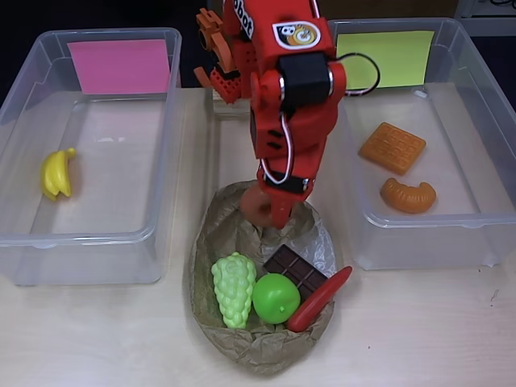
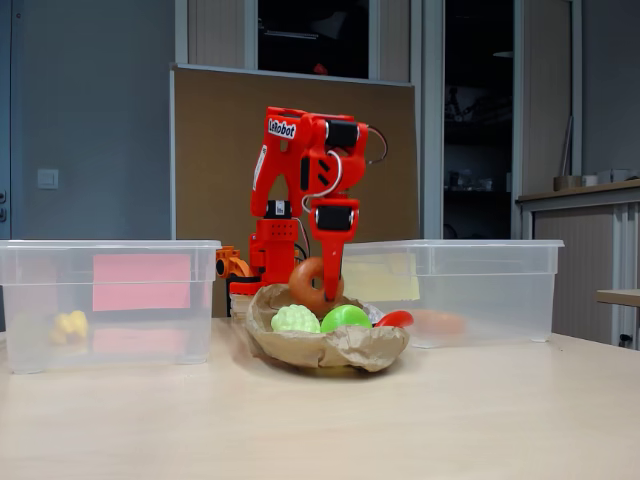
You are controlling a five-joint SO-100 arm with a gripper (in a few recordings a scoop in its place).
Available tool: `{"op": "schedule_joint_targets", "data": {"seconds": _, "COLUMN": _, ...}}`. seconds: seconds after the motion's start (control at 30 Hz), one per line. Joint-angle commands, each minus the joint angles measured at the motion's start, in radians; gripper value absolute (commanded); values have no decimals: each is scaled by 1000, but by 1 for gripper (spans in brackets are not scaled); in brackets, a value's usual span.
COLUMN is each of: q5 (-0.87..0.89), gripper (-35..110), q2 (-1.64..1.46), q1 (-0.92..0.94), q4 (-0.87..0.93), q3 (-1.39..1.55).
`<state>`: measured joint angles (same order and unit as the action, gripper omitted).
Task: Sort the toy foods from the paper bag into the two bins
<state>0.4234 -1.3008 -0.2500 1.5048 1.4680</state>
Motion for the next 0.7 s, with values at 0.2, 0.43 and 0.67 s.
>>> {"op": "schedule_joint_targets", "data": {"seconds": 0.2, "q5": 354, "gripper": 10, "q2": -408, "q1": -204, "q4": 261, "q3": 63}}
{"op": "schedule_joint_targets", "data": {"seconds": 0.43, "q5": 753, "gripper": 12, "q2": -601, "q1": -466, "q4": 324, "q3": 109}}
{"op": "schedule_joint_targets", "data": {"seconds": 0.67, "q5": 1143, "gripper": 13, "q2": -620, "q1": -738, "q4": 156, "q3": 178}}
